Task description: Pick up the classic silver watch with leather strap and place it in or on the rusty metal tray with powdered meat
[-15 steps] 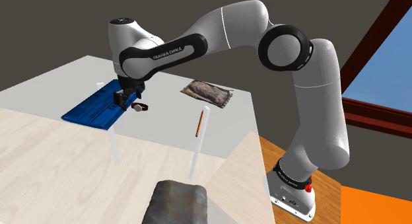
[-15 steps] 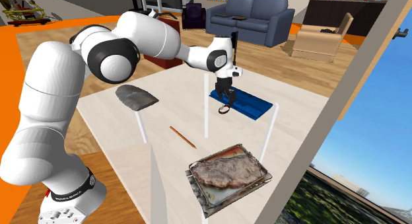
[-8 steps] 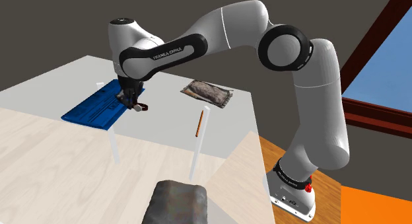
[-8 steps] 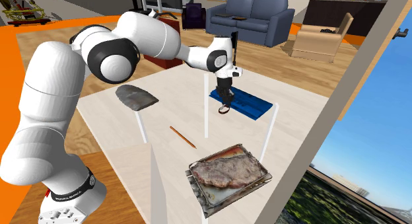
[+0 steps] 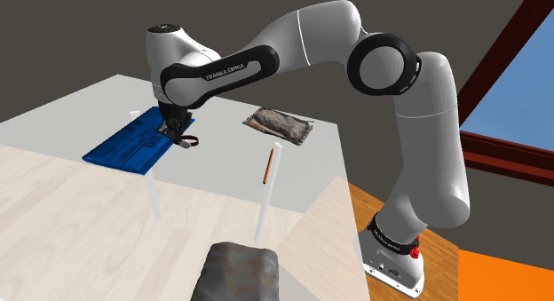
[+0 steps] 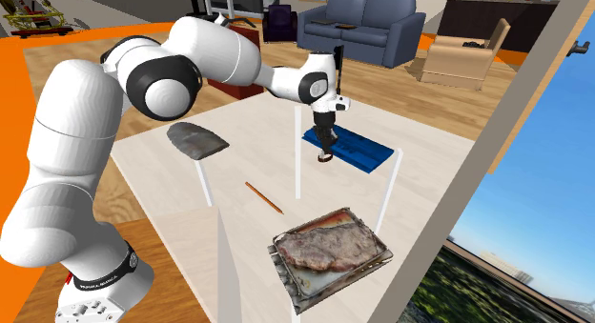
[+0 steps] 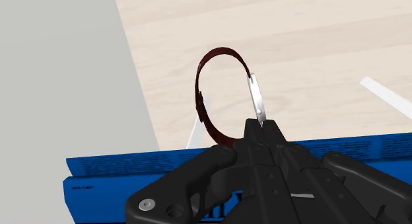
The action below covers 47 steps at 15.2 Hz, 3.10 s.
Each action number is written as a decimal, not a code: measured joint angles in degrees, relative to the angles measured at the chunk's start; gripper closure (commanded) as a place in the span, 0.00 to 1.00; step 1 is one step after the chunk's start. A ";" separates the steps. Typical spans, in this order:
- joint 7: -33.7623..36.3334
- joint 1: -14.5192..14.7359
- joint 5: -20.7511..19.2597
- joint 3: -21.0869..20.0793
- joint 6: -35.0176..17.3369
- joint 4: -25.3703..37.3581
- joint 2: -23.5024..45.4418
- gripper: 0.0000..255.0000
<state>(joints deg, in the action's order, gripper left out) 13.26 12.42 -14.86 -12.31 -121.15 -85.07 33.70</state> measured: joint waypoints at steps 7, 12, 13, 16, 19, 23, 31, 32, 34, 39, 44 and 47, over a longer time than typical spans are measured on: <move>-0.67 0.02 0.59 -0.32 3.70 2.41 -1.36 1.00; -1.26 -0.09 1.09 -0.56 6.62 3.96 -2.80 1.00; -1.39 -0.10 1.18 -0.60 7.24 4.35 -3.04 1.00; -1.62 0.05 1.40 -0.73 9.34 6.04 -3.47 1.00; -1.86 0.19 1.57 -0.82 11.36 7.79 -3.76 1.00; -2.50 0.32 1.79 -0.88 14.69 11.17 -3.78 1.00; -8.07 -5.79 4.36 -0.17 9.66 -3.37 -14.13 1.00; -9.32 -6.85 4.87 0.08 9.08 -5.47 -15.83 1.00; -11.35 -8.54 5.73 0.57 7.49 -9.77 -18.86 1.00; -17.91 -12.90 7.84 2.62 4.87 -17.99 -25.23 1.00; -24.39 -16.45 9.46 5.12 3.56 -23.26 -29.85 1.00; -28.50 -18.52 10.18 6.91 3.14 -25.30 -31.79 1.00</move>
<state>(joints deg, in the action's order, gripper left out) -15.24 -6.10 -4.68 -5.39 -118.01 -110.37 1.91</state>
